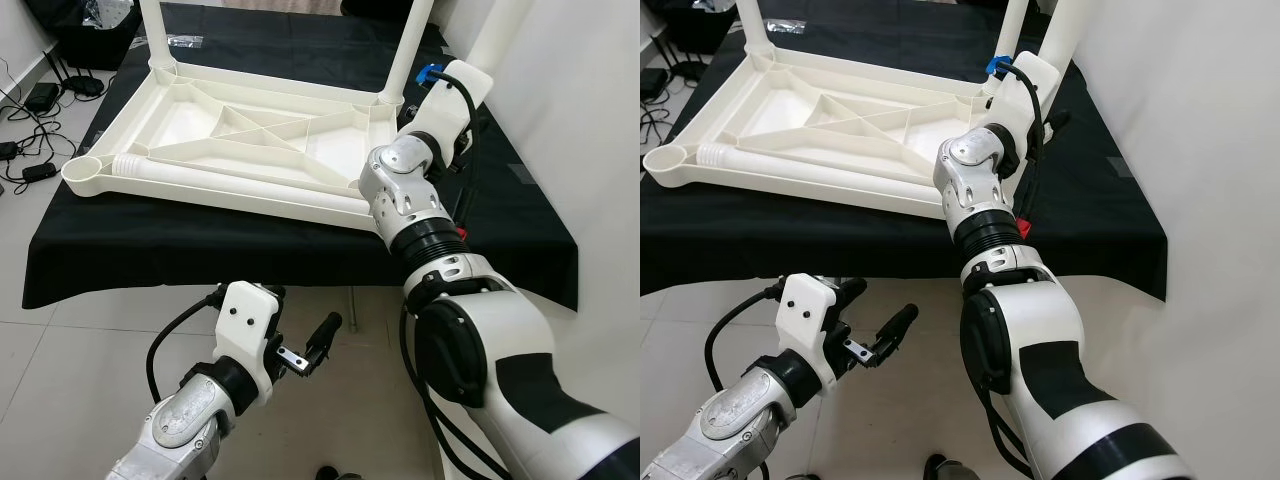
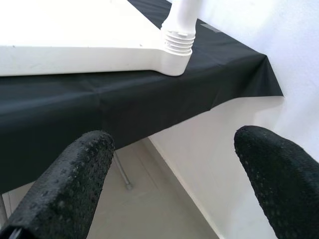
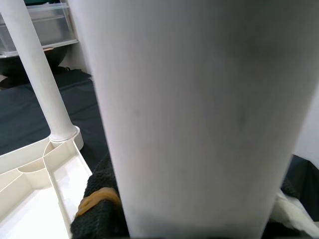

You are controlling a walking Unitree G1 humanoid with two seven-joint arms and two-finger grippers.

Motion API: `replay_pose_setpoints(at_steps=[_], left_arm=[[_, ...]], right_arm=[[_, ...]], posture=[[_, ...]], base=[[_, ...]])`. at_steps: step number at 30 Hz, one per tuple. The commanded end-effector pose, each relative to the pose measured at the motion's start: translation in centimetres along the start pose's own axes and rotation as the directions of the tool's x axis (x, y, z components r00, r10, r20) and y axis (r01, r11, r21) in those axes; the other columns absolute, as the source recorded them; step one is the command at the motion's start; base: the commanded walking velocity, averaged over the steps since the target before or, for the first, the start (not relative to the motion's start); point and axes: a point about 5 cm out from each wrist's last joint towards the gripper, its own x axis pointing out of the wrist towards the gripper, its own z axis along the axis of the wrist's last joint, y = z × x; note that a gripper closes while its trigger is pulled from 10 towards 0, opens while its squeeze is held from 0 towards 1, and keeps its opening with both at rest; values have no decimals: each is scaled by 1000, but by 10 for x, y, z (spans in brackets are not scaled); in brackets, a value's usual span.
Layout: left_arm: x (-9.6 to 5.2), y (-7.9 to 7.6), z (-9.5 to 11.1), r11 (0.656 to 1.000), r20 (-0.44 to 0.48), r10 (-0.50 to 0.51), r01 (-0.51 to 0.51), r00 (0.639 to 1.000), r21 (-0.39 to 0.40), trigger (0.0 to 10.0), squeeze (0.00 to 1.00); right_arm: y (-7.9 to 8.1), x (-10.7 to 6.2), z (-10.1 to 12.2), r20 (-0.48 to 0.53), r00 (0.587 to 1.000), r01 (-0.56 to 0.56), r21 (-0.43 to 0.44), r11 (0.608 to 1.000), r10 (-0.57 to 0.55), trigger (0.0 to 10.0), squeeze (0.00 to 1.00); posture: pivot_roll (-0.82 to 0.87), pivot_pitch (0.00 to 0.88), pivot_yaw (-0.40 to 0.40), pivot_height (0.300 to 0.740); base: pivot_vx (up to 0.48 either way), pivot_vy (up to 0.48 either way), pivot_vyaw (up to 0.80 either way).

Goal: Building children table

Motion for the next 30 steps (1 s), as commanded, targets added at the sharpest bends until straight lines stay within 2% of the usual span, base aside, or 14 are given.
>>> replay_pose_setpoints(at_steps=[1, 4, 5, 6, 16, 22, 29, 30], left_arm=[[-1, -3, -6, 1000, -30, -5, 5, 1000, -6, 10000, 0], [-1, -3, -7, 1000, -33, -4, 4, 999, -6, 10000, 0], [-2, -3, -8, 1000, -36, -4, 4, 999, -4, 10000, 0], [-2, -3, -9, 1000, -38, -5, 4, 999, -4, 10000, 0], [-2, -4, -11, 1000, -45, -12, 12, 999, 0, 10000, 0], [-2, -4, -13, 1000, -51, -11, 11, 999, -1, 10000, 0], [-2, -4, -14, 1000, -53, -13, 13, 999, 0, 10000, 0], [-1, -3, -15, 1000, -55, -15, 15, 998, 2, 10000, 0]], right_arm=[[-7, -9, -46, -237, 971, 37, -38, 999, -45, 10000, 0], [-6, -10, -47, -234, 972, 18, -31, 999, -25, 10000, 0], [-6, -11, -48, -233, 972, 8, -23, 1000, -14, 10000, 161], [-5, -11, -47, -227, 974, 0, -12, 1000, -2, 10000, 1000], [2, -13, -40, -198, 979, -48, 35, 998, 54, 10000, 1000], [7, -15, -30, -129, 987, -87, 40, 995, 92, 10000, 1000], [8, -18, -29, -76, 989, -121, 34, 992, 123, 10000, 1000], [9, -18, -28, -46, 988, -145, 34, 989, 147, 10000, 0]], posture=[[119, 239, -127, 740], [113, 231, -124, 740], [111, 229, -121, 740], [110, 225, -121, 740], [110, 220, -119, 740], [106, 213, -117, 740], [103, 209, -111, 740], [99, 205, -109, 740]], base=[[0, 0, 0], [0, 0, 0], [0, 0, 0], [0, 0, 0], [0, 0, 0], [0, 0, 0], [0, 0, 0], [0, 0, 0]])
